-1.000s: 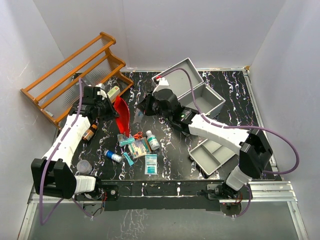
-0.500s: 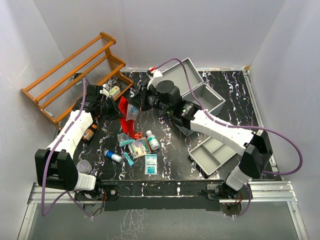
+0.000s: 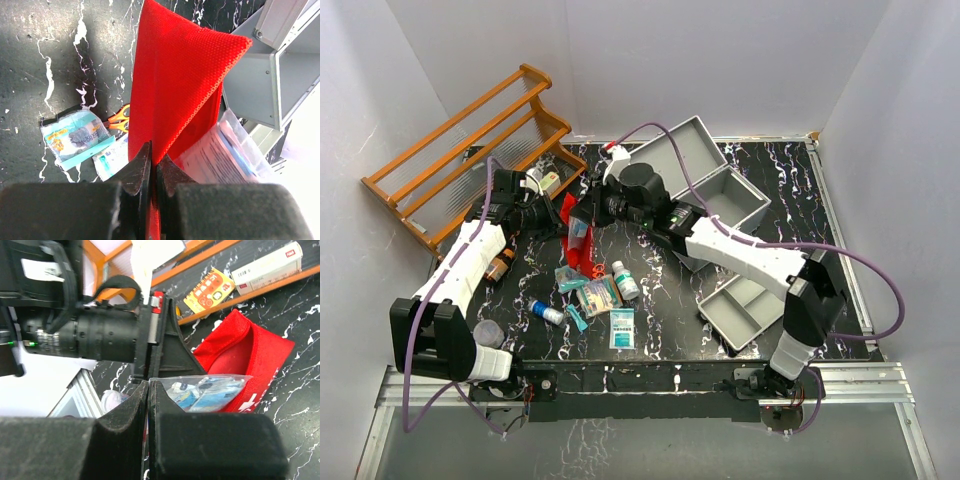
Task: Organize the medicine kit
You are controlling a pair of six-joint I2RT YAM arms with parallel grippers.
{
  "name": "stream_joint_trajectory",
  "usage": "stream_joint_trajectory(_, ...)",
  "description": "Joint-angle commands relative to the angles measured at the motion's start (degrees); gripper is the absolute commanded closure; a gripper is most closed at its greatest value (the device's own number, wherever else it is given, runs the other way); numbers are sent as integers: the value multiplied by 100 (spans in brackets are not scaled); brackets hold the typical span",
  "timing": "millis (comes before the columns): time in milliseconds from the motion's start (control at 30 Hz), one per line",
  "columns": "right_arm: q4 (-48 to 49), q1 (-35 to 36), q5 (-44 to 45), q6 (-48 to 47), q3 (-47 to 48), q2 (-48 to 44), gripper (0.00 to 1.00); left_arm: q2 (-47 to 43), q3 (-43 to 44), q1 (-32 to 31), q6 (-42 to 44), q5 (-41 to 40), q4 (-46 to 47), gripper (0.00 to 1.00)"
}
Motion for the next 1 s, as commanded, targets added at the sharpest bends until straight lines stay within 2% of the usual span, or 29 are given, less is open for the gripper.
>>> stream_joint_trajectory(0, 80, 3, 165, -225, 216, 184, 100, -133, 104, -3, 57, 204, -62, 100)
stream_joint_trajectory(67, -54, 3, 342, -269, 251, 292, 100, -148, 81, -1, 67, 212, -61, 100)
stream_joint_trajectory(167, -531, 12, 667, -274, 494, 414, 81, -176, 51, -3, 68, 207, -10, 100)
stream_joint_trajectory(267, -895, 34, 894, -272, 727, 539, 71, -169, 43, -3, 97, 179, 26, 100)
stream_joint_trajectory(467, -1355, 74, 1022, -229, 904, 532, 65, -148, 44, -3, 285, 116, 70, 100)
stream_joint_trajectory(567, -1499, 74, 1181, -28, 896, 494, 58, -203, 47, -3, 462, 116, 114, 100)
stream_joint_trajectory(667, -1279, 71, 885, 117, 753, 403, 46, -289, 20, -3, 623, 125, 220, 100)
stream_joint_trajectory(767, -1059, 74, 827, 377, 586, 82, 40, -345, -11, -4, 757, 80, 314, 100)
stream_joint_trajectory(967, -960, 74, 1333, 1343, 271, -240, 37, -429, -177, -3, 862, -182, 658, 100)
